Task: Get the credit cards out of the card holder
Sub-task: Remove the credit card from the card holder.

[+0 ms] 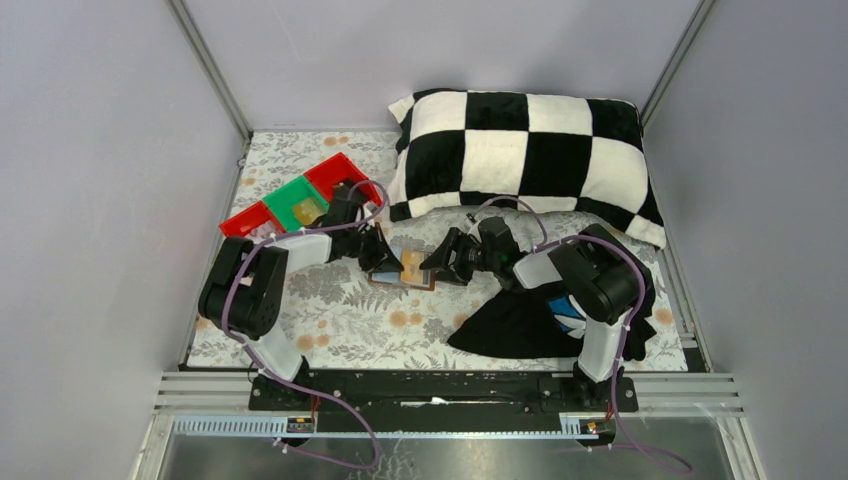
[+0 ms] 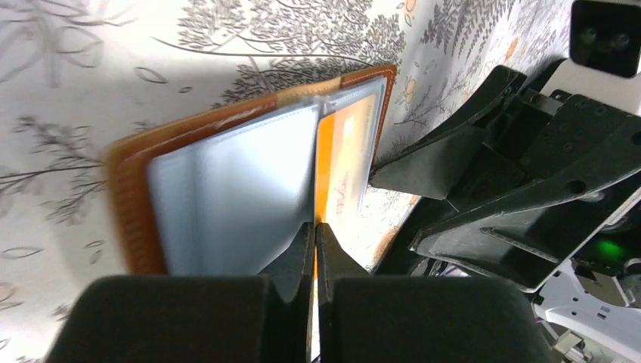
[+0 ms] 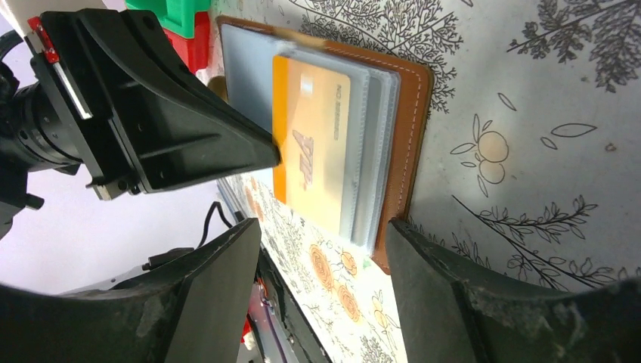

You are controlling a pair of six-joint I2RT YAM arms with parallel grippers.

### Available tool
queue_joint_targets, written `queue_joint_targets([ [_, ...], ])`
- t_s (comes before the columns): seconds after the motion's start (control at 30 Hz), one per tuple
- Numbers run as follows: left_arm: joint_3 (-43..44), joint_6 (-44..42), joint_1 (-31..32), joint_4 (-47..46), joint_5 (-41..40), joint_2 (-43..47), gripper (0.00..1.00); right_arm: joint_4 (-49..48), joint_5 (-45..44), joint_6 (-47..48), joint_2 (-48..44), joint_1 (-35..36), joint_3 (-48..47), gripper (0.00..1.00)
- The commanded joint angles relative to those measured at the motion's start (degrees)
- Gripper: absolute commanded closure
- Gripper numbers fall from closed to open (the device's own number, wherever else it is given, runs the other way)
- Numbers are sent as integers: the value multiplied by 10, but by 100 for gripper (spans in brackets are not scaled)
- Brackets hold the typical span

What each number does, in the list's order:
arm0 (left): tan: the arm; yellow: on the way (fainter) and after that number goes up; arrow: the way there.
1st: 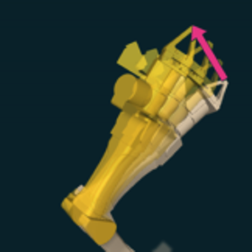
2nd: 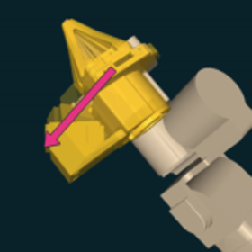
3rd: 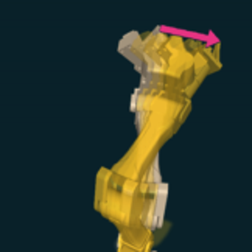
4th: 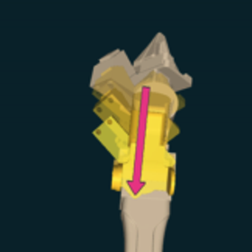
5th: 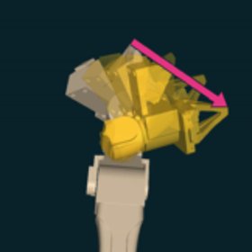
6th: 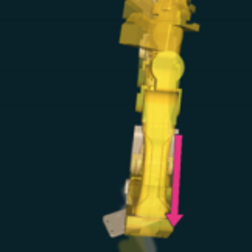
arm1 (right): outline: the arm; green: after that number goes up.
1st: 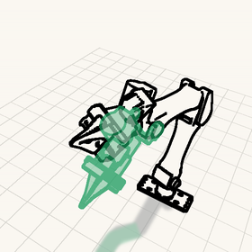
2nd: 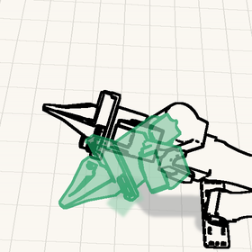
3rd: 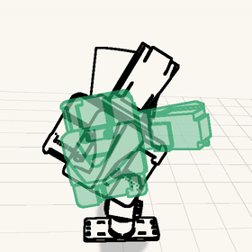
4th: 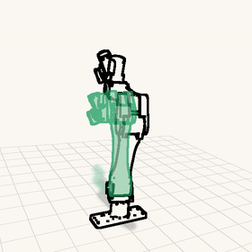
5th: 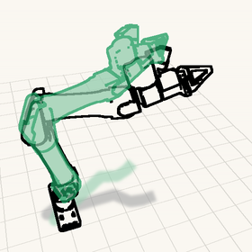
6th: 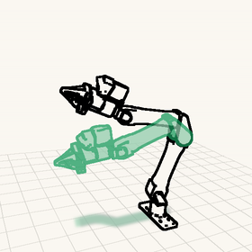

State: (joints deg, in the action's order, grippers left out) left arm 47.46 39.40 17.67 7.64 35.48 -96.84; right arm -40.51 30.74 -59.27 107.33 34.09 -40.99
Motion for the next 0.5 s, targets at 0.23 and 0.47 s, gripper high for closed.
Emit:
queue_joint_targets([
  [0.23, -14, -28, -30, 8, 3, 22, 100, 30, -17, 15, -13, 8, 7, 30],
  [0.47, -13, -53, -35, 46, -27, 46, 100, 83, -29, 48, -63, 9, -35, 30],
])
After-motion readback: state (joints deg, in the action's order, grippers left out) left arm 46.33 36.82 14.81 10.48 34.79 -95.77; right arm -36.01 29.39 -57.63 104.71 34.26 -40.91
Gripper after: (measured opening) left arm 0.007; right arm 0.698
